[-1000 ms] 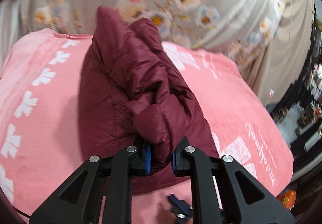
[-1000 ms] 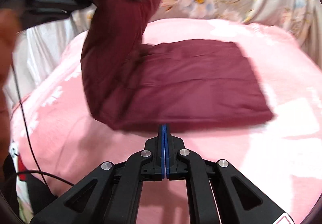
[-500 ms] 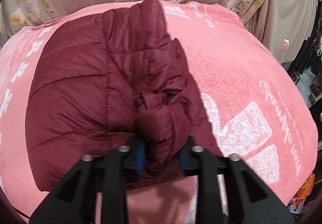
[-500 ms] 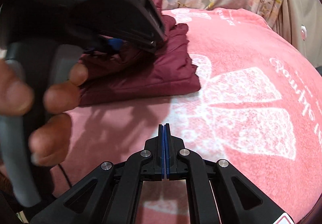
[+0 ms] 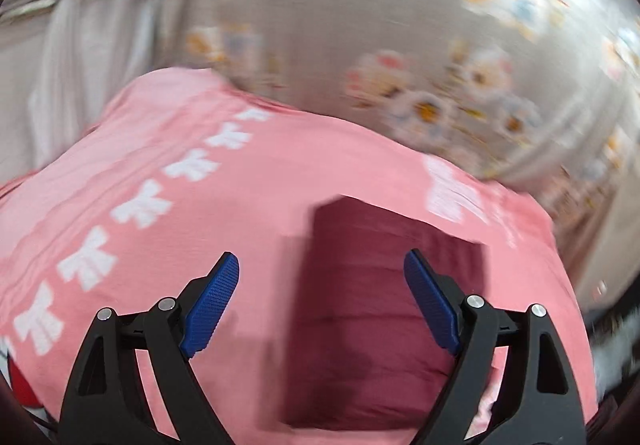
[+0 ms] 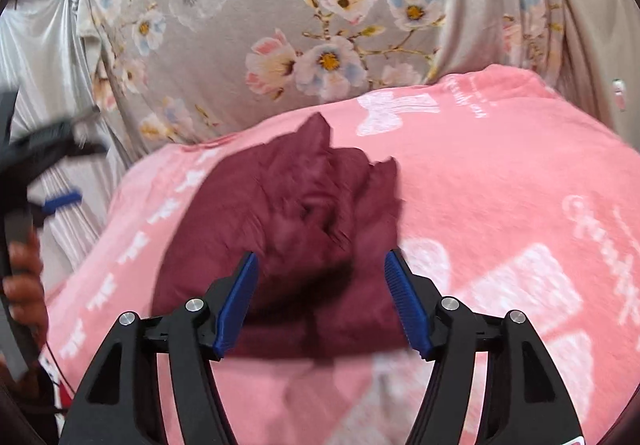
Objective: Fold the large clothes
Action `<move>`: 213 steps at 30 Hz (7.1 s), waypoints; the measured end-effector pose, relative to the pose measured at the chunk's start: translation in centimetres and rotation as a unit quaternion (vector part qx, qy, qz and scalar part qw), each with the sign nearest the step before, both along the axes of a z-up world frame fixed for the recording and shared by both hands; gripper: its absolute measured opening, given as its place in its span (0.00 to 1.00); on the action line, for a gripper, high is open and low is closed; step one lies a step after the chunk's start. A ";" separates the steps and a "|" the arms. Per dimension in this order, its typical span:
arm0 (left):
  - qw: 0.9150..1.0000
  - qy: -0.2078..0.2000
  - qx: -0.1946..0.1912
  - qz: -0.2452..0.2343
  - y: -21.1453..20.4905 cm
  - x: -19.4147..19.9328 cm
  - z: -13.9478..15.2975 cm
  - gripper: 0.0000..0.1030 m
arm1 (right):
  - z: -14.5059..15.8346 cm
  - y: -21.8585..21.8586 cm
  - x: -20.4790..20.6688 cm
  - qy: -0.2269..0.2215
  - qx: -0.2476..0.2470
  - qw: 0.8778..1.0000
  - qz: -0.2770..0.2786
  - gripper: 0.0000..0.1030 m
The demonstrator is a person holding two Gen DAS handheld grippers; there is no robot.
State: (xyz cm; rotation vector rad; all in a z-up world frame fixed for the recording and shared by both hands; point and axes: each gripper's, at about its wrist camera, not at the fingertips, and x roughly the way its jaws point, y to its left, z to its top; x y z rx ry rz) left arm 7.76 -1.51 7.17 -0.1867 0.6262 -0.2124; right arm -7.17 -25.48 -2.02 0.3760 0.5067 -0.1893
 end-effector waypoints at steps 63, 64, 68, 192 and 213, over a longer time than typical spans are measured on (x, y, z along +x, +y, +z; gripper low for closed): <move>0.988 0.080 0.100 -0.086 -17.4 13.3 -6.0 0.66 | 1.9 -4.4 17.0 0.092 -0.157 0.983 -0.020 0.17; 0.987 0.085 0.103 -0.087 -17.6 13.5 -6.7 0.66 | 1.1 -5.0 17.6 0.103 -0.148 0.983 -0.026 0.17; 0.984 0.102 0.115 -0.090 -18.7 14.1 -9.8 0.68 | -1.9 -7.3 18.3 0.128 -0.105 0.985 -0.041 0.16; 0.976 -0.104 0.000 -0.189 0.8 2.5 7.4 0.33 | 16.5 7.6 8.3 -0.124 -0.115 0.985 0.030 0.14; 0.966 -0.192 0.016 -0.175 2.4 11.6 8.2 0.34 | 16.6 9.5 18.7 -0.172 -0.176 0.969 0.023 0.14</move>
